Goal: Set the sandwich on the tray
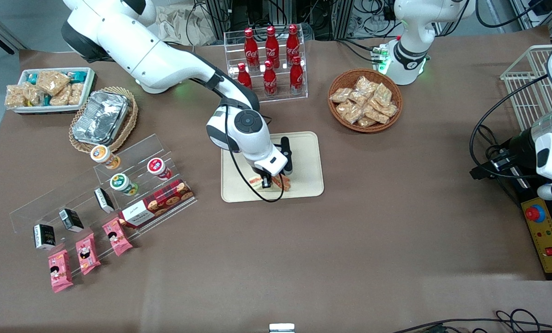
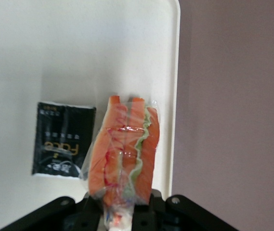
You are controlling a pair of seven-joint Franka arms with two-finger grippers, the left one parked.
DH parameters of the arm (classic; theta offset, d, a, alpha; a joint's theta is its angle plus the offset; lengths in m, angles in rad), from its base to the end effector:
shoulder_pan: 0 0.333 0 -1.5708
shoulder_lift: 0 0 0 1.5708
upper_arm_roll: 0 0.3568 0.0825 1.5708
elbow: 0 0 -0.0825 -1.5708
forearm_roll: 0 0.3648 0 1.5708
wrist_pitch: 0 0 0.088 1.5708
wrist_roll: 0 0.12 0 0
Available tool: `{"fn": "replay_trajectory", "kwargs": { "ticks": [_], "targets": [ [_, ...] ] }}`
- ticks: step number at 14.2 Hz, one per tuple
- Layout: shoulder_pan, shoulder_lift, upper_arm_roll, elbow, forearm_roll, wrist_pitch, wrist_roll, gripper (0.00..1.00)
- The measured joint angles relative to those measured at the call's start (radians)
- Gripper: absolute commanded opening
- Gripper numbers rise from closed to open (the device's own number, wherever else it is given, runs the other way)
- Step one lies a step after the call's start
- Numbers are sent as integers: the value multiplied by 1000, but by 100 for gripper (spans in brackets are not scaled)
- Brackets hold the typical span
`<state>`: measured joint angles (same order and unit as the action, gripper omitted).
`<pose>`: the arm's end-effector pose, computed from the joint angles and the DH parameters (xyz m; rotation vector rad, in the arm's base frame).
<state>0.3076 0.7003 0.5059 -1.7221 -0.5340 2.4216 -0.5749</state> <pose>0.5137 0.4624 0.2601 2.0908 2.2789 0.1941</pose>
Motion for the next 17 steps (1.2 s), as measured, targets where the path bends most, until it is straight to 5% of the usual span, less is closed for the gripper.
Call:
{"fn": "replay_trajectory", "kwargs": {
  "ticks": [1, 8, 11, 17],
  "targets": [
    [0, 6, 0, 2, -10, 1, 0, 99],
    [-19, -12, -3, 35, -7, -7, 69, 99],
    [-24, -107, 4, 39, 22, -155, 213, 99],
    [-109, -398, 8, 43, 268, -508, 371, 99]
  ]
}}
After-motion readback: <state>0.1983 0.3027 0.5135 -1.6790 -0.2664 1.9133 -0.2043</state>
